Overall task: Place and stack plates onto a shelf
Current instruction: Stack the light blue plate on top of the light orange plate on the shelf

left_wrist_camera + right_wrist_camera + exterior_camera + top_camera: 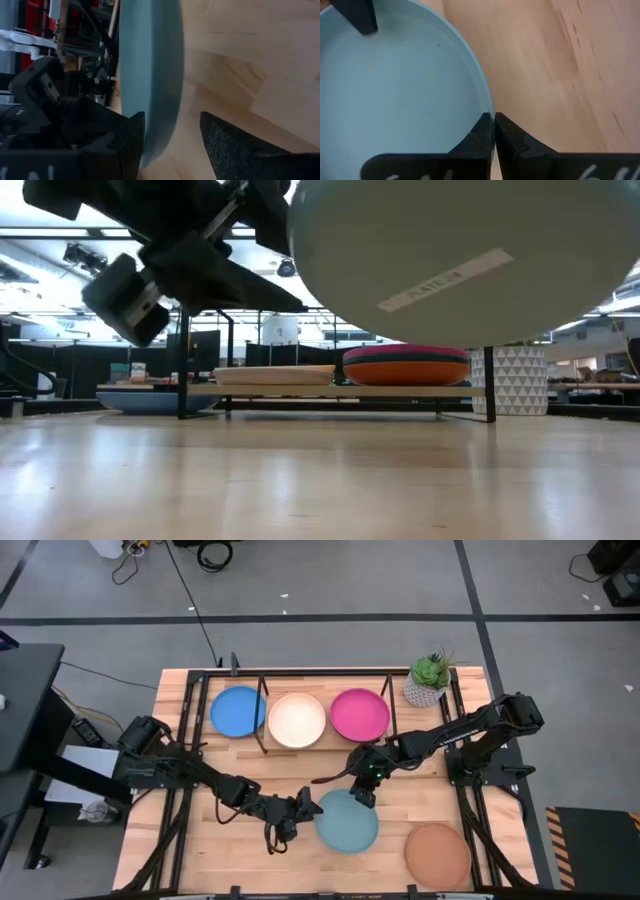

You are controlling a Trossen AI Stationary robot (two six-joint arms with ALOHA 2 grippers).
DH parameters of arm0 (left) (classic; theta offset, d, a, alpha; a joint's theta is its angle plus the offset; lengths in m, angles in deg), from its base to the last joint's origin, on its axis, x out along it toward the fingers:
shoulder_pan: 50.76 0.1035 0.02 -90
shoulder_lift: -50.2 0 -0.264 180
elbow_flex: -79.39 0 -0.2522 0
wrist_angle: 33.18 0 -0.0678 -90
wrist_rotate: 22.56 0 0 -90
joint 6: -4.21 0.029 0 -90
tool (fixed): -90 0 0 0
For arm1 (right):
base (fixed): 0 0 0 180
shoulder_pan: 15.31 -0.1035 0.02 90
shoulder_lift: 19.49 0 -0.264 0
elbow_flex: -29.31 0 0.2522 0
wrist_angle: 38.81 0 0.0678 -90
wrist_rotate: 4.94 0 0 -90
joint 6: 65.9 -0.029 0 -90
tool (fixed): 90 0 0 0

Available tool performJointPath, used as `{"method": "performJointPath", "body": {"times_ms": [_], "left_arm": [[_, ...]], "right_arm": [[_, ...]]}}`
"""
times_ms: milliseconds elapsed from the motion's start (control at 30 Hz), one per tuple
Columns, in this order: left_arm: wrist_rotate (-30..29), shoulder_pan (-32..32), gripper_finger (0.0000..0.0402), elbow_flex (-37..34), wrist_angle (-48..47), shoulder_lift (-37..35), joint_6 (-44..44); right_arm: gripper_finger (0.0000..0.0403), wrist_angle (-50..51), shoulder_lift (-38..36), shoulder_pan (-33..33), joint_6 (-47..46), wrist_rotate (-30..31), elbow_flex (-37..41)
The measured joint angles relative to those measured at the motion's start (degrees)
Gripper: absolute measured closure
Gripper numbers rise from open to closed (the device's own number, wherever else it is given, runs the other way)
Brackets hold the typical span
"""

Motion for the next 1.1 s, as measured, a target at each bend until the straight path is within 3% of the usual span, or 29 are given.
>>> {"method": "performJointPath", "body": {"times_ms": [267,633,933,1100], "left_arm": [[1.4,1.0,0.0225,0.0,6.2,1.6,1.6],[1.0,-0.1,0.0346,0.0,6.6,1.7,0.9],[1.6,-1.5,0.0334,0.0,6.2,1.6,-0.9],[-5.8,-3.9,0.0338,0.0,2.4,-1.7,-4.5]], "right_arm": [[0.0388,-5.8,0.0,0.3,-0.1,-1.3,0.0],[0.0373,-6.3,0.0,0.4,-0.1,-0.5,0.0],[0.0309,-7.3,-2.8,1.4,2.1,0.1,0.0],[0.0288,-5.3,-10.1,1.8,3.0,1.4,0.0]]}}
